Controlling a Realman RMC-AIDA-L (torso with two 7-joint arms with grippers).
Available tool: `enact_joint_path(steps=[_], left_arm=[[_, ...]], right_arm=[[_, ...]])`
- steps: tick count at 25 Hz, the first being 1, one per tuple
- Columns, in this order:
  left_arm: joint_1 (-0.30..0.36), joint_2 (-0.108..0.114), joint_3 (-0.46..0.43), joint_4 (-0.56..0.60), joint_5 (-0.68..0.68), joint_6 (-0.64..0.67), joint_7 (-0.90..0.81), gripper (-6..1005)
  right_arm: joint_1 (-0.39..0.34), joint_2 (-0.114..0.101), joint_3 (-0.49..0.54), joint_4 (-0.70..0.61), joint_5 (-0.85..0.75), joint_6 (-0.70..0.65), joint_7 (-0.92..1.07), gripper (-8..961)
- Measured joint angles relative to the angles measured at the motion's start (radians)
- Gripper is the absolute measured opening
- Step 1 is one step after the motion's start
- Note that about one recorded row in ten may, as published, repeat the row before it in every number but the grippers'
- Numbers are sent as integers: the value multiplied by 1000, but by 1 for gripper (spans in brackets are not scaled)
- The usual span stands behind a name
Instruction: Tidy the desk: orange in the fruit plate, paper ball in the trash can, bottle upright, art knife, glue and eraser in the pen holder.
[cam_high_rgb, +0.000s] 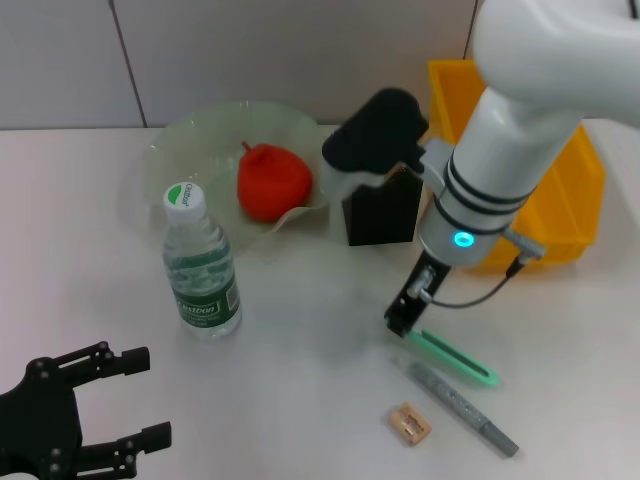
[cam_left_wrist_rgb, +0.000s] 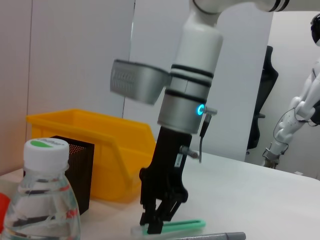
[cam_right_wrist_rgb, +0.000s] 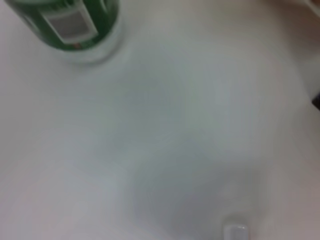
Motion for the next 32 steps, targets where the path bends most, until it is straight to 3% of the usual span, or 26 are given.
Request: enact_joint_path(steps=[9,14,23,27,32], left_arm=[[-3,0,-3,-9,0,-2,-3,812],[-4,0,-3,-11,0,-7,-4,813],[-11,0,-3,-26,0,-18,2,813],[-21,0,-1,-26,0,-23,-2,813],[-22,0,-1,-26,0,-25,-2,813]], right_arm=[[-120,-7,236,-447,-120,-153,-15,170],[-180,-6,357,-629,-107,-129,-62,172],[-281,-4,363,-647,21,130,-198,178],[-344,-4,362,-594,210,293,-379,180],[-338,-5,363,-474,306,391,-498,183]])
